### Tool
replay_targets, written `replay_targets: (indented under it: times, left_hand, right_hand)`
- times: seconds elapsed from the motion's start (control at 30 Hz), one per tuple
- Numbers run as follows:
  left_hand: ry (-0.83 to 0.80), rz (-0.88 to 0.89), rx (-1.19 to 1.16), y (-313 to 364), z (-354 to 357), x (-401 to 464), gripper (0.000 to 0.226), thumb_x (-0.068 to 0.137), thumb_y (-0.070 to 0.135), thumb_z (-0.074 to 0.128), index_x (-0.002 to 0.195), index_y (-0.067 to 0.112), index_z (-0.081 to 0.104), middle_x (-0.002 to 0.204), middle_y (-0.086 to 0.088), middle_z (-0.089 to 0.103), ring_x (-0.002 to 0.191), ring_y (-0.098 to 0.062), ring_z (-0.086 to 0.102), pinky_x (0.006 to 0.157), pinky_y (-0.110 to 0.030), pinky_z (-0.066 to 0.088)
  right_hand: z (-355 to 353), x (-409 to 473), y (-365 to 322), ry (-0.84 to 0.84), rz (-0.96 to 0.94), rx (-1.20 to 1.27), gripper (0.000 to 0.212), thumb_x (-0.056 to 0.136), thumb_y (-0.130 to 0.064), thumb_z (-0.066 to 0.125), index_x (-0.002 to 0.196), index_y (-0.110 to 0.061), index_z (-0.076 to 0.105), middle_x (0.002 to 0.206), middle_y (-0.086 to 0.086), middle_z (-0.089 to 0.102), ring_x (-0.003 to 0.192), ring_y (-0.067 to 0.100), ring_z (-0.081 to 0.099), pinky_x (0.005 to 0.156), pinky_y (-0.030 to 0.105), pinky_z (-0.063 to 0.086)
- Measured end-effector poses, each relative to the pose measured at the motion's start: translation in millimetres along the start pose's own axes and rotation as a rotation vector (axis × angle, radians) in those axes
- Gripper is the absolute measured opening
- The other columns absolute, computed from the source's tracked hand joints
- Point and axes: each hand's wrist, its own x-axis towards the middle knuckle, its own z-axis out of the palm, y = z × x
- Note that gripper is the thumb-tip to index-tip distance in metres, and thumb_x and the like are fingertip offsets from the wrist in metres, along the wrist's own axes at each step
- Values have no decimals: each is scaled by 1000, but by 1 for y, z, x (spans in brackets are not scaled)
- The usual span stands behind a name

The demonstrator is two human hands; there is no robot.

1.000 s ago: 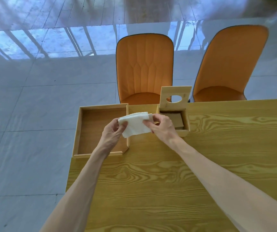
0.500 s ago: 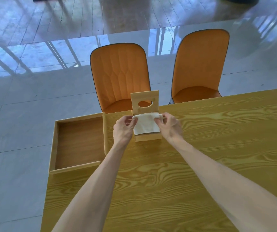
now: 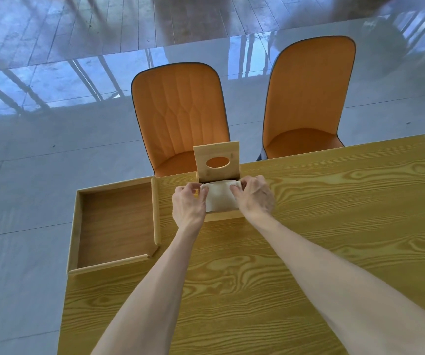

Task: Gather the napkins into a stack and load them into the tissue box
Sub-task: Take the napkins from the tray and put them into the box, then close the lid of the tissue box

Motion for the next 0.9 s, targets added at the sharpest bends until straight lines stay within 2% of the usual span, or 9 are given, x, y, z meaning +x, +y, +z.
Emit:
replay_targets:
  times: [0.1,0.27,0.5,0.57,0.63,0.73,0.77,0.83,0.9]
  left_hand:
    - [38,7,-46,0,6,0,28,93,42,58,115,24,60,109,0,64,103,-21,60,70,-34,45]
    - [-9,-85,-135,-3,7,6,48,90,36,67,130,21,46,109,0,66,97,-21,65,76,-41,55]
    - [-61,-86,-374,8,-15,16,46,98,52,45,129,20,55,118,0,62,107,-18,60,87,-36,50]
    - [-80,-107,-472,20,-26,22,53,100,57,33,130,21,58,130,-3,61,114,-17,56,95,-37,45]
    - [-115,-135,-566,34,-37,27,61,99,61,24,131,25,60,141,-7,56,127,-22,52,108,-47,40]
    - [-183,-205,-639,56,-44,32,68,95,69,22,137,26,55,145,-7,52,134,-26,46,114,-55,31]
    - [-192,-218,-649,60,-45,31,66,94,70,25,130,27,59,138,-4,57,127,-24,50,111,-52,33]
    - [-185,-237,-654,64,-43,31,43,93,70,32,92,35,59,102,4,61,93,-12,54,95,-42,36]
    - [-170,-262,-643,64,-42,29,39,92,68,39,84,33,54,96,5,55,83,-10,48,86,-37,30]
  right_hand:
    - [5,1,-1,26,-13,2,29,91,-36,68,115,-21,63,111,5,58,92,21,59,66,30,44]
    - [13,8,7,26,23,135,46,88,-29,73,123,-20,46,116,3,58,97,19,61,68,29,47]
    - [-12,30,14,9,19,480,49,97,-56,47,130,-19,51,123,4,64,99,17,63,85,41,56]
    - [-28,39,4,-55,92,598,59,100,-58,39,128,-10,57,125,9,65,103,21,62,88,40,55]
    - [-40,47,-8,-177,171,703,70,99,-63,33,128,-5,61,131,17,62,116,31,60,98,47,51]
    - [-53,51,-23,-395,278,825,77,92,-75,28,134,-19,60,148,14,49,134,33,48,110,55,38]
    - [-55,51,-25,-437,295,837,80,89,-79,29,136,-21,58,151,13,46,137,33,44,110,57,35]
    - [-55,51,-27,-468,312,831,85,85,-83,33,139,-22,55,154,11,44,140,33,41,112,58,31]
    - [-51,50,-25,-472,330,817,85,83,-83,38,139,-22,55,154,10,44,140,34,40,113,59,31]
